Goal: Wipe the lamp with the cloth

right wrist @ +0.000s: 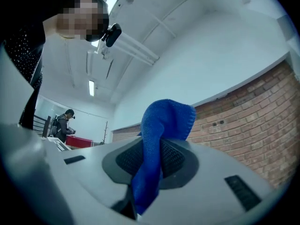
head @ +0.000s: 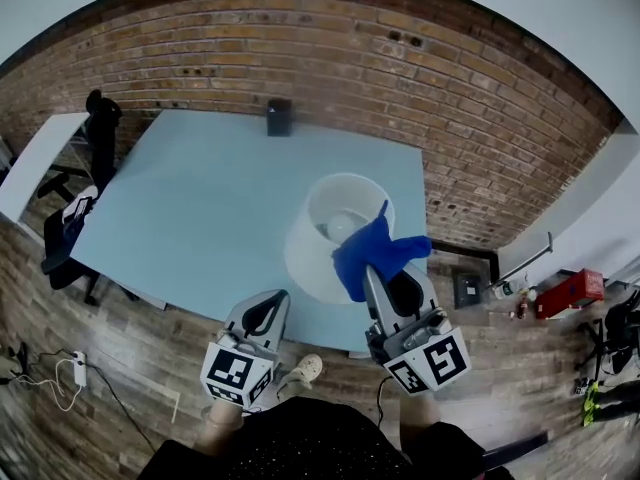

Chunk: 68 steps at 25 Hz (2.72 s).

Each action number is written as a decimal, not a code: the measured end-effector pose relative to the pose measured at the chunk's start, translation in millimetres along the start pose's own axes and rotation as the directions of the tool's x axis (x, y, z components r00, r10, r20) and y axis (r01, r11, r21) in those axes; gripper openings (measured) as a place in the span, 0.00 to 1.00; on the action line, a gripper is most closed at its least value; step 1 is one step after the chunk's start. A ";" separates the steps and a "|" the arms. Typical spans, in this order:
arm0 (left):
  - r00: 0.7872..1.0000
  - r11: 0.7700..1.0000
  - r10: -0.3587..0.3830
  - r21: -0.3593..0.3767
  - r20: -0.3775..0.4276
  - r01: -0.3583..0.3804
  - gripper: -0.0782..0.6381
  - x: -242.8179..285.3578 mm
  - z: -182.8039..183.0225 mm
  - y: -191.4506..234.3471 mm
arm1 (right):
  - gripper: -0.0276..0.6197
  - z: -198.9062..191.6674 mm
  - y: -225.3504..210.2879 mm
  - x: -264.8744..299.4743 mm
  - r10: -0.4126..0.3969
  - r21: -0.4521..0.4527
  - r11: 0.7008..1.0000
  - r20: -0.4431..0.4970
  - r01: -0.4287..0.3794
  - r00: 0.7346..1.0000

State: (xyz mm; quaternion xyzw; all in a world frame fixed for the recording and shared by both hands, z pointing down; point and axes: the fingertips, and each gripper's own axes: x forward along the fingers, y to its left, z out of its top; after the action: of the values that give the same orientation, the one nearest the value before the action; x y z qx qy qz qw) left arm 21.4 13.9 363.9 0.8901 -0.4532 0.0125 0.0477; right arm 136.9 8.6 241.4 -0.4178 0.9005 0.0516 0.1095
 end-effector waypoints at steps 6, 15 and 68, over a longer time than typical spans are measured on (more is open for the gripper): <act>1.000 1.000 -0.017 -0.005 -0.016 0.017 0.12 11.0 -8.1 9.0 | 0.16 -38.5 -25.2 -17.9 -0.117 0.107 0.987 -0.063 0.123 0.991; 0.999 1.000 -0.022 -0.010 -0.039 0.021 0.12 14.2 -20.3 9.2 | 0.16 -109.3 -61.6 -59.5 -0.270 0.143 0.940 -0.241 0.310 0.932; 0.998 0.996 0.060 0.060 0.020 -0.062 0.12 99.5 43.7 114.2 | 0.16 -133.0 -184.7 11.0 -0.225 0.393 0.855 -0.308 0.338 0.925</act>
State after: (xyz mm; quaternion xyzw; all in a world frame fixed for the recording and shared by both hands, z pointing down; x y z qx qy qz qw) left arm -13.3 -137.2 335.4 0.8769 -0.4800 0.0196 0.0161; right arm 250.6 -143.3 367.6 -0.5135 0.8236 -0.2224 0.0923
